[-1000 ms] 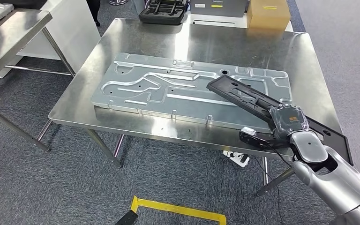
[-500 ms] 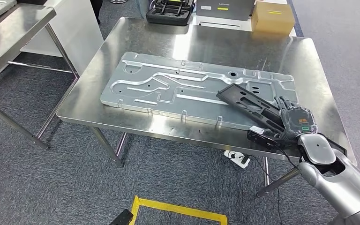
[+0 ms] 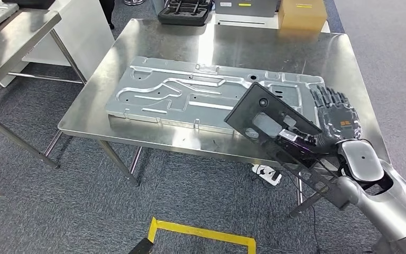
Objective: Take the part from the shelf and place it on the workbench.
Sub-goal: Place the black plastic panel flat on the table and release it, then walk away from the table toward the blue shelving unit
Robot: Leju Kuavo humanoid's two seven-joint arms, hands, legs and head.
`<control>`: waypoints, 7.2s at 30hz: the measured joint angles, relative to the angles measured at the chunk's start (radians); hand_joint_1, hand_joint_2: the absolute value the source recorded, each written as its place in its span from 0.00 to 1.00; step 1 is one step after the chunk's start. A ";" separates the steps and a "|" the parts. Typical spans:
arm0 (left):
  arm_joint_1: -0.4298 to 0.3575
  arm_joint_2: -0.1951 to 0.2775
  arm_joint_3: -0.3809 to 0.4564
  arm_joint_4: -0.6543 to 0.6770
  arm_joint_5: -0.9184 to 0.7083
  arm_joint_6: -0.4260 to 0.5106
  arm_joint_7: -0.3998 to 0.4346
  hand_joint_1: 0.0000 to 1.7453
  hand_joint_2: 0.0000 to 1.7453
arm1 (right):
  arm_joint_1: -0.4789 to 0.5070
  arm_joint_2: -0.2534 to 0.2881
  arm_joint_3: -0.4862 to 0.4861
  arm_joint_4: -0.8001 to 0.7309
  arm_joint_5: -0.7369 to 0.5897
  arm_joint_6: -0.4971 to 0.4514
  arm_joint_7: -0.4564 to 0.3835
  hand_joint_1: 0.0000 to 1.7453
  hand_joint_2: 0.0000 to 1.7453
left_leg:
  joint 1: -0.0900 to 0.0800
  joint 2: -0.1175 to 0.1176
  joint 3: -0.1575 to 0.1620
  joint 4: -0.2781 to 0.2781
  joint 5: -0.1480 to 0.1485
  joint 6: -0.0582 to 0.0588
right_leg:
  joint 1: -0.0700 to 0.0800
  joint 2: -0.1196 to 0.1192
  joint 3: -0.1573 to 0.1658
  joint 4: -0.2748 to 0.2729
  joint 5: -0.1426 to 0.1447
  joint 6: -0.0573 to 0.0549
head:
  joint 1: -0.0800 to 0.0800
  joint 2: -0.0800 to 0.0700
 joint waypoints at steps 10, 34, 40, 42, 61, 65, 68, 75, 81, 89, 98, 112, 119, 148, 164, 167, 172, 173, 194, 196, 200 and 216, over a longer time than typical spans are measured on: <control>-0.003 -0.003 0.011 0.000 0.000 -0.006 0.000 0.00 0.00 | -0.039 0.019 -0.001 -0.154 0.040 0.008 -0.011 0.00 0.00 | -0.014 0.007 0.123 -0.282 0.146 0.052 | 0.002 -0.001 -0.038 0.041 -0.030 0.040 | 0.004 0.000; 0.002 -0.016 0.036 0.000 0.027 -0.001 -0.029 0.00 0.00 | 0.133 0.211 0.003 -0.489 -0.013 -0.372 -0.109 0.00 0.00 | -0.002 0.000 0.151 -0.178 0.069 0.004 | -0.004 -0.002 -0.023 -0.011 0.026 0.011 | 0.012 0.000; 0.014 -0.015 0.048 0.000 0.027 0.000 -0.027 0.00 0.00 | 0.218 0.279 0.007 -0.516 -0.038 -0.487 -0.187 0.00 0.00 | -0.002 0.005 0.176 -0.286 0.092 0.044 | -0.003 -0.001 -0.039 0.002 0.006 0.040 | 0.013 0.000; 0.018 -0.015 0.049 0.000 0.025 0.000 -0.024 0.00 0.00 | 0.248 0.303 0.011 -0.518 -0.043 -0.520 -0.215 0.00 0.00 | -0.004 0.009 0.147 -0.286 0.117 0.056 | -0.004 0.000 -0.066 0.115 -0.106 0.041 | 0.016 0.000; 0.042 -0.015 0.071 0.000 0.065 0.043 -0.007 0.00 0.00 | 0.547 0.528 -0.044 -0.166 -0.402 -0.675 -0.516 0.00 0.00 | 0.007 0.007 -0.015 0.027 0.050 -0.015 | 0.000 -0.012 0.055 -0.046 -0.023 -0.006 | 0.009 0.000; 0.046 -0.023 0.098 0.000 0.115 0.075 -0.013 0.00 0.00 | 0.542 0.590 -0.105 0.218 -0.740 -0.650 -0.731 0.00 0.00 | 0.005 0.001 0.186 -0.217 0.072 -0.003 | 0.002 -0.013 0.009 -0.038 0.019 0.013 | 0.010 0.000; 0.054 -0.033 0.122 0.000 0.147 0.092 -0.017 0.00 0.00 | 0.506 0.627 -0.150 0.518 -0.930 -0.562 -0.836 0.00 0.00 | -0.001 -0.001 0.220 -0.304 0.052 0.019 | 0.002 -0.014 0.000 -0.047 0.052 0.033 | 0.011 0.000; 0.068 -0.048 0.149 0.000 0.165 0.100 -0.018 0.00 0.00 | 0.473 0.690 -0.216 0.945 -0.985 -0.508 -0.851 0.00 0.00 | -0.013 0.011 0.120 -0.292 0.134 0.061 | 0.001 -0.003 -0.060 0.237 -0.162 0.044 | 0.020 0.000; 0.068 -0.053 0.159 0.000 0.166 0.101 -0.019 0.00 0.00 | 0.441 0.726 -0.243 1.121 -0.985 -0.505 -0.849 0.00 0.00 | -0.021 0.018 0.040 -0.243 0.172 0.047 | 0.019 -0.003 0.181 -0.024 -0.130 0.012 | 0.019 0.000; 0.072 -0.055 0.171 -0.008 0.106 0.054 -0.032 0.00 0.00 | 0.417 0.754 -0.297 1.265 -1.156 -0.394 -0.610 0.00 0.00 | 0.000 0.013 -0.014 -0.035 -0.016 -0.006 | 0.010 -0.008 0.109 -0.063 -0.056 -0.017 | 0.017 0.000; 0.066 -0.055 0.170 -0.059 0.096 0.071 -0.008 0.00 0.00 | 0.413 0.770 -0.361 1.350 -1.144 -0.186 -0.424 0.00 0.00 | 0.007 0.039 0.239 -0.296 0.025 0.004 | 0.003 -0.044 0.009 -0.024 0.016 0.029 | 0.015 0.000; 0.075 -0.059 0.160 -0.079 0.058 0.031 0.016 0.00 0.00 | 0.412 0.769 -0.294 1.390 -1.002 -0.169 -0.361 0.00 0.00 | -0.001 -0.061 0.156 -0.261 0.079 0.027 | 0.009 0.073 0.099 -0.015 -0.075 0.006 | 0.018 0.000; 0.069 -0.046 0.127 -0.079 0.003 -0.020 0.023 0.00 0.00 | 0.411 0.771 -0.282 1.397 -1.038 -0.204 -0.357 0.00 0.00 | 0.007 -0.015 0.042 -0.054 -0.020 -0.014 | 0.002 -0.007 0.104 -0.038 -0.067 -0.011 | 0.011 0.000; 0.065 -0.023 0.048 -0.079 -0.061 -0.047 0.022 0.00 0.00 | 0.408 0.801 -0.282 1.415 -1.071 -0.211 -0.302 0.00 0.00 | 0.007 -0.071 0.057 -0.195 0.101 -0.011 | -0.005 0.033 0.119 -0.028 -0.088 -0.004 | 0.017 0.000; 0.007 -0.097 0.030 -0.068 0.068 0.084 0.107 0.00 0.00 | 0.394 0.816 -0.168 1.413 -0.854 -0.067 -0.297 0.00 0.00 | -0.001 0.009 0.103 -0.279 0.149 0.034 | 0.008 -0.036 0.095 0.047 -0.149 0.027 | 0.013 0.000; -0.056 -0.127 0.032 -0.068 0.066 0.098 0.169 0.00 0.00 | 0.395 0.816 -0.145 1.413 -0.841 -0.060 -0.286 0.00 0.00 | -0.001 -0.028 0.095 -0.279 0.155 0.040 | 0.009 0.000 0.004 0.229 -0.229 0.028 | 0.015 0.000; -0.098 -0.144 0.033 -0.068 0.035 0.094 0.214 0.00 0.00 | 0.397 0.815 -0.097 1.414 -0.819 -0.037 -0.276 0.00 0.00 | 0.001 -0.090 0.089 -0.257 0.150 0.029 | -0.001 0.034 0.076 0.061 -0.113 0.027 | 0.015 0.000; -0.103 -0.147 0.033 -0.068 0.029 0.090 0.217 0.00 0.00 | 0.396 0.816 -0.087 1.414 -0.816 -0.033 -0.276 0.00 0.00 | 0.001 -0.100 0.084 -0.251 0.148 0.023 | -0.003 0.050 0.096 0.016 -0.098 0.025 | 0.014 0.000; -0.157 -0.011 0.033 -0.027 -0.021 -0.013 0.185 0.00 0.00 | 0.386 0.823 0.073 1.412 -0.756 0.045 -0.297 0.00 0.00 | -0.016 0.022 0.102 -0.303 0.171 0.047 | 0.027 -0.086 0.131 -0.020 -0.118 -0.006 | 0.002 0.000; -0.158 -0.010 0.033 -0.026 -0.022 -0.014 0.187 0.00 0.00 | 0.384 0.822 0.089 1.412 -0.753 0.045 -0.300 0.00 0.00 | -0.010 0.005 0.112 -0.317 0.179 0.047 | 0.022 -0.023 0.097 0.060 -0.165 0.001 | 0.006 0.000; -0.157 -0.009 0.033 -0.026 -0.021 -0.017 0.187 0.00 0.00 | 0.382 0.818 0.115 1.412 -0.752 0.045 -0.300 0.00 0.00 | -0.006 -0.049 0.105 -0.303 0.174 0.044 | 0.011 0.000 0.007 0.228 -0.210 0.017 | 0.007 0.000; -0.196 -0.018 0.027 -0.019 -0.064 0.032 0.200 0.00 0.00 | 0.387 0.814 0.159 1.411 -0.850 0.008 -0.306 0.00 0.00 | 0.004 0.000 -0.088 0.039 0.056 -0.007 | 0.013 -0.055 0.111 0.001 -0.109 -0.028 | -0.001 0.000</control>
